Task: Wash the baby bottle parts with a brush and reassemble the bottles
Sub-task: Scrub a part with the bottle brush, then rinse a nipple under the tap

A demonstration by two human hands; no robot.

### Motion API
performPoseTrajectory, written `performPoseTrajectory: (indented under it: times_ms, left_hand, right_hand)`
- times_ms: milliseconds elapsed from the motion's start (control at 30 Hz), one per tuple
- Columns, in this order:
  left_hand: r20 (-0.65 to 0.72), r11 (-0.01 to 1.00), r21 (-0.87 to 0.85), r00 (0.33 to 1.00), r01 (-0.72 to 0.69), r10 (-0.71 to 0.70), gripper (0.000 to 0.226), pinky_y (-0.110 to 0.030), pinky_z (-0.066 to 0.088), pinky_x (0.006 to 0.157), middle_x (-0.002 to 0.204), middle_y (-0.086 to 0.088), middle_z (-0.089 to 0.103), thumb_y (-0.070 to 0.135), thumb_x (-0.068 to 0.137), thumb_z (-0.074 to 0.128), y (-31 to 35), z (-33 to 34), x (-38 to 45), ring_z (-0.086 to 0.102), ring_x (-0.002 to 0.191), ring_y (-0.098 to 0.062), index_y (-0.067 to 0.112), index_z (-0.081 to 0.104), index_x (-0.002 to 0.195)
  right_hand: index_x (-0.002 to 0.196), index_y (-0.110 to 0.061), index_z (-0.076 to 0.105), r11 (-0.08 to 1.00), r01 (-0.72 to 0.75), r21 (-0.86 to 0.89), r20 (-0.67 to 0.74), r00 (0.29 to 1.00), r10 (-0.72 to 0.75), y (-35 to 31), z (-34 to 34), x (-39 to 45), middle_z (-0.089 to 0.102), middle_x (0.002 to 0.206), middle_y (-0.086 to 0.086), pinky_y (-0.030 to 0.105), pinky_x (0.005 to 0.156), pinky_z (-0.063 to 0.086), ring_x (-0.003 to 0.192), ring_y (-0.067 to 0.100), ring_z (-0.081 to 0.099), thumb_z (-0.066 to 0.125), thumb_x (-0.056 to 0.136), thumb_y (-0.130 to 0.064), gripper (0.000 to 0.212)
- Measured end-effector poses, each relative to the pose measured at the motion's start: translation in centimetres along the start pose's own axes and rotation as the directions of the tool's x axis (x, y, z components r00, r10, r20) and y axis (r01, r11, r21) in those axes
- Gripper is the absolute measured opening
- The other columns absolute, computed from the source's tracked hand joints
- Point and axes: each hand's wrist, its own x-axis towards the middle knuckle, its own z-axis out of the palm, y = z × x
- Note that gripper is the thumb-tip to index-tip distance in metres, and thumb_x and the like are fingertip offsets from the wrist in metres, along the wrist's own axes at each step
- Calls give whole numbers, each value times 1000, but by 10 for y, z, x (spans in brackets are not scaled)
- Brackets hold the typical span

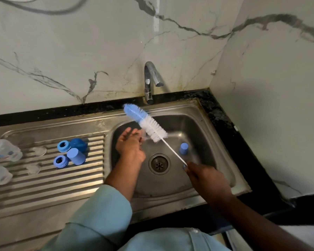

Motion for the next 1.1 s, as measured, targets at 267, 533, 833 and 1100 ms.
performPoseTrajectory:
  times_ms: [267,533,833,1100]
  left_hand:
    - [31,995,84,998,48,-51,38,-26,56,73,104,-13,69,-15,83,62,-27,24,-16,68,79,-17,6,62,115]
    - [258,929,350,941,119,-218,35,-24,47,54,79,-8,63,-23,84,54,-100,65,-52,61,68,-19,11,61,88]
    - [234,867,495,952,56,-195,42,-11,46,47,96,-8,64,-23,77,62,-145,105,-45,64,81,-17,9,64,104]
    - [122,822,568,991,-23,-57,16,-9,42,43,60,9,65,-4,86,68,-165,100,-30,57,45,4,12,69,85]
  right_hand:
    - [120,-31,50,994,-96,57,31,995,94,10,1,-14,67,105,0,33,75,46,98,27,63,34,99,-45,30]
    - [94,-25,54,913,-260,314,-25,959,282,75,0,16,68,83,6,32,66,46,82,31,65,50,92,-40,15]
    - [99,-7,67,860,-405,311,-116,882,457,175,4,41,56,100,16,35,74,44,90,36,59,52,96,-25,23]
    - [93,-6,70,915,-375,145,-170,902,397,206,21,75,58,95,19,39,76,44,87,39,56,61,89,-17,15]
